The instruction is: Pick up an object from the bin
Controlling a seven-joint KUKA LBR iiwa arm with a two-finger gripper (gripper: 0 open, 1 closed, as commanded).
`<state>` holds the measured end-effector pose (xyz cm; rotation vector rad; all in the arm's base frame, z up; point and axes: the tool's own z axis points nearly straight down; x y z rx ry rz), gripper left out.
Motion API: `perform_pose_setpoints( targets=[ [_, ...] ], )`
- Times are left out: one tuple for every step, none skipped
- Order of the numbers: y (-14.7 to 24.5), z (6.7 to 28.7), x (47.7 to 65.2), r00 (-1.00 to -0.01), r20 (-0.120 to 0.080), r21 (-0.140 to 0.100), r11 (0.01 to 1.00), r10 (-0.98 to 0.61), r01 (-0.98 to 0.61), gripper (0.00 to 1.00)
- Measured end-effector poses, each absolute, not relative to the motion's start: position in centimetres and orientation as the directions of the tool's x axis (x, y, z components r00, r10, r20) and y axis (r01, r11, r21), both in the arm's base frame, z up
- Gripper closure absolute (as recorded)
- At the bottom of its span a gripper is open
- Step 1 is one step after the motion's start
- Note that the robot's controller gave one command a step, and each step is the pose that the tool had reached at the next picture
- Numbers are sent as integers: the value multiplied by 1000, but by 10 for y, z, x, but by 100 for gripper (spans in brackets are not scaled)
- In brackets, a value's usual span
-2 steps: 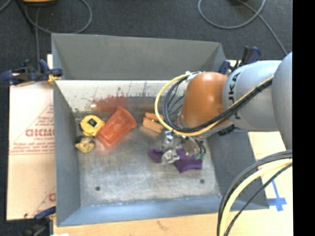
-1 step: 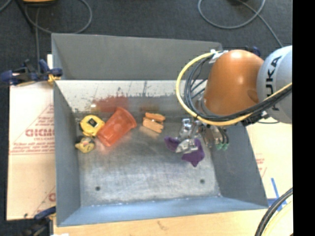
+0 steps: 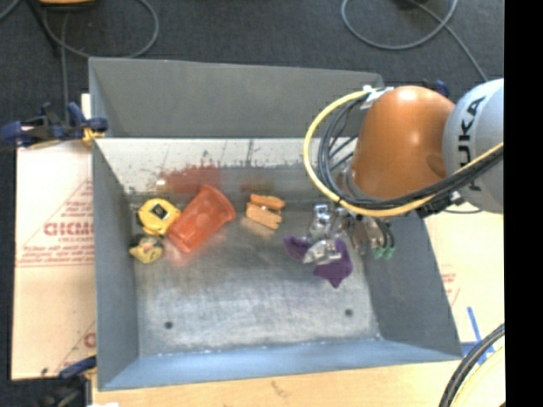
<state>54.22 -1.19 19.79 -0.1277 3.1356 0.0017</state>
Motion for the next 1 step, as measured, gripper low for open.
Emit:
perform_pose_setpoints(
  targets=[
    [-13, 244, 545, -997, 1, 0, 997, -72, -72, 100]
  ],
)
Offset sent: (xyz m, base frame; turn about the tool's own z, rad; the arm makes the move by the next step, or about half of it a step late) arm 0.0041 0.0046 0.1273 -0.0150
